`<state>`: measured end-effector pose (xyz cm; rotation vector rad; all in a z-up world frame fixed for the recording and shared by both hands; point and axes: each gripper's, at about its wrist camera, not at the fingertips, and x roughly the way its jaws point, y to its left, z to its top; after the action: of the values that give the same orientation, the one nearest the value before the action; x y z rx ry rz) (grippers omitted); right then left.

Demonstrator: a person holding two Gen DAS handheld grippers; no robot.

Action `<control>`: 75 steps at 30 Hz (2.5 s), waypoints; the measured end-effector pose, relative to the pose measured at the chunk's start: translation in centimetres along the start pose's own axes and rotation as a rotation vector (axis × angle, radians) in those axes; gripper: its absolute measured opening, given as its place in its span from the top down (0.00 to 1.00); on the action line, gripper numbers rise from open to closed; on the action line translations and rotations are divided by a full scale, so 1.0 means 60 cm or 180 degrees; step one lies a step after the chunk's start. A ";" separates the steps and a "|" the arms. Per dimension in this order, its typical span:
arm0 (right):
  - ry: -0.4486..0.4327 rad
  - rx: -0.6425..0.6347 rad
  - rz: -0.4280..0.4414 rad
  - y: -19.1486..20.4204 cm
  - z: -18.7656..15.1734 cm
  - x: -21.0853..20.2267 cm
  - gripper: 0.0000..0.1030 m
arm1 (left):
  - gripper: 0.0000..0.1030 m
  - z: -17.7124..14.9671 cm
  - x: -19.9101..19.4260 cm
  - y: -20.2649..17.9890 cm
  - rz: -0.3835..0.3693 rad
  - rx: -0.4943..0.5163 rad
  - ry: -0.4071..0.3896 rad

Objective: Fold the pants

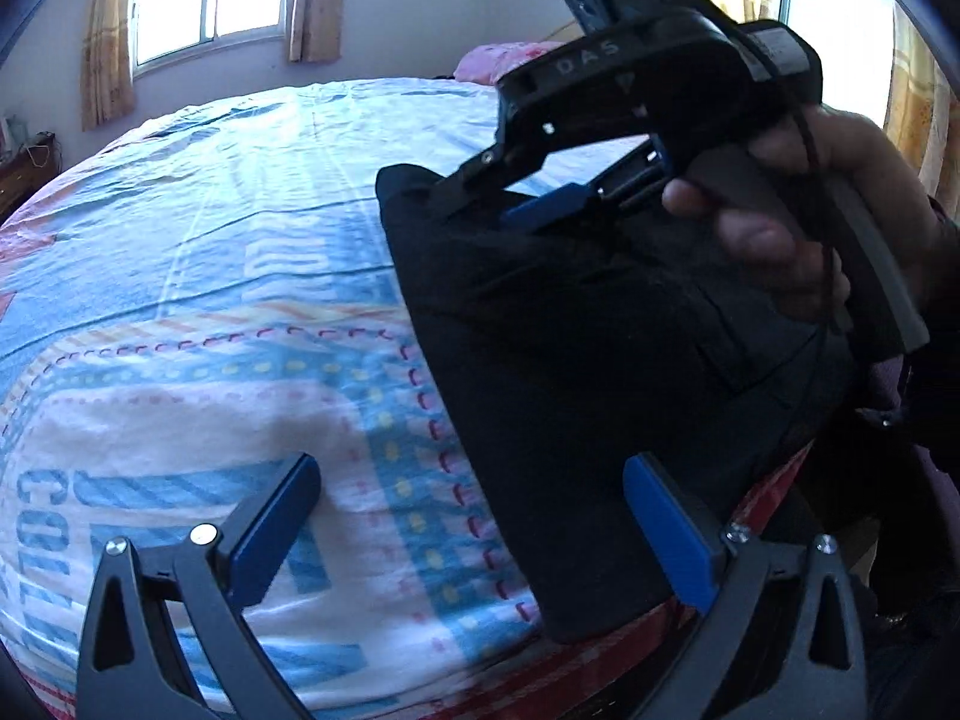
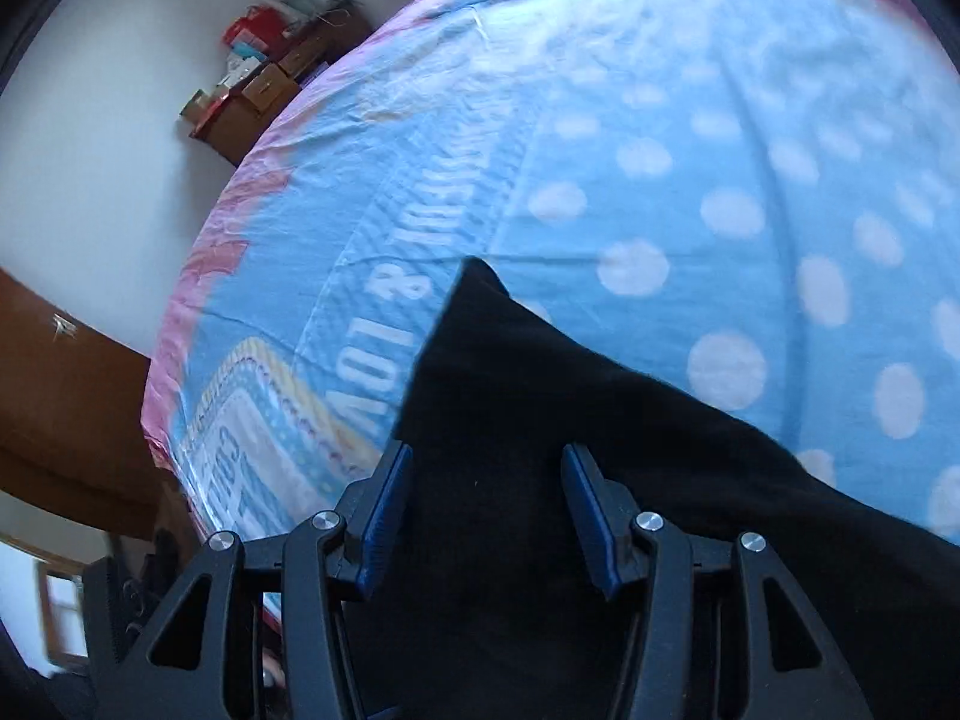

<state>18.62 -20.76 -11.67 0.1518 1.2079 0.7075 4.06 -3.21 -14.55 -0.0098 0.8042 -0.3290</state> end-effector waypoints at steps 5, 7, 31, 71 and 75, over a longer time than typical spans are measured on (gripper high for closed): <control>-0.0119 0.0077 0.0037 -0.027 0.002 -0.015 0.48 | 0.00 -0.002 -0.006 0.000 0.0012 0.0007 0.0041; -0.0238 0.0185 -0.0041 -0.038 -0.006 -0.044 0.48 | 0.00 0.007 -0.011 0.004 0.0046 -0.0022 0.0084; -0.0586 -0.0101 -0.1018 -0.095 -0.047 -0.132 0.48 | 0.00 0.113 0.025 0.024 0.0614 0.0247 0.0201; -0.0863 0.0710 -0.0561 -0.254 -0.246 -0.281 0.43 | 0.00 0.125 0.083 0.002 -0.0213 -0.0170 0.0217; -0.0811 0.0784 -0.0289 -0.263 -0.251 -0.276 0.43 | 0.00 0.126 0.089 0.003 -0.0298 -0.0177 0.0231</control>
<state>8.95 -46.41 -11.40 0.3783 1.0463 0.4431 12.90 -5.48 -13.06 -0.0882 0.8863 -0.3974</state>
